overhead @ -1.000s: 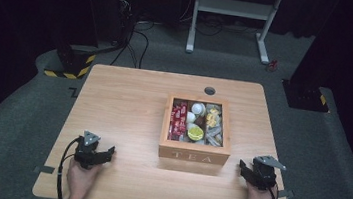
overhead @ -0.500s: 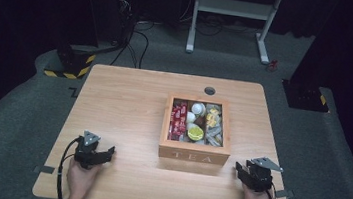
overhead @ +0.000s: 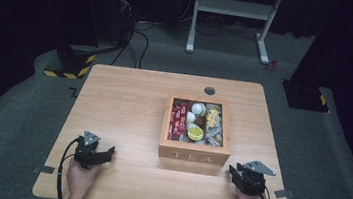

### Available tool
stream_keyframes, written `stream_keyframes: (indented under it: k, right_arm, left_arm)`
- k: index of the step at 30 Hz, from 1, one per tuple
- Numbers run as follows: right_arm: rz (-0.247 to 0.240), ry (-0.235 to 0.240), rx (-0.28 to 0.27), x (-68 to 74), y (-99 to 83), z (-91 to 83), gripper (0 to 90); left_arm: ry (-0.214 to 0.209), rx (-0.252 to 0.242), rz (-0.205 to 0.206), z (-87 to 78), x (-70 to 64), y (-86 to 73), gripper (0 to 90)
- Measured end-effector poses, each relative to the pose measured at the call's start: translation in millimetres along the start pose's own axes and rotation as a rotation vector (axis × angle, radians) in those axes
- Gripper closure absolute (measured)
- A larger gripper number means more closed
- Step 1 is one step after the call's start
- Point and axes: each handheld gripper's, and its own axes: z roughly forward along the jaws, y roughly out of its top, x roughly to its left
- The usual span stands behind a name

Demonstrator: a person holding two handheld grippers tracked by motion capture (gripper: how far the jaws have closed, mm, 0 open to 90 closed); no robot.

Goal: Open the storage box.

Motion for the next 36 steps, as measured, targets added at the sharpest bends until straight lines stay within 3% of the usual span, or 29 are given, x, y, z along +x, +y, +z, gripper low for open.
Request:
stream_keyframes:
  k: [22, 36]
  right_arm:
    - [-0.045, 0.134, -0.004, 29.8, 0.1, -4.3, 71.7]
    - [-0.103, 0.210, 0.006, 53.0, 6.2, 4.3, 74.2]
  left_arm:
    - [0.000, 0.002, 0.003, -0.2, 0.2, 0.0, 23.0]
    - [0.000, 0.002, 0.003, -0.2, 0.2, 0.0, 23.0]
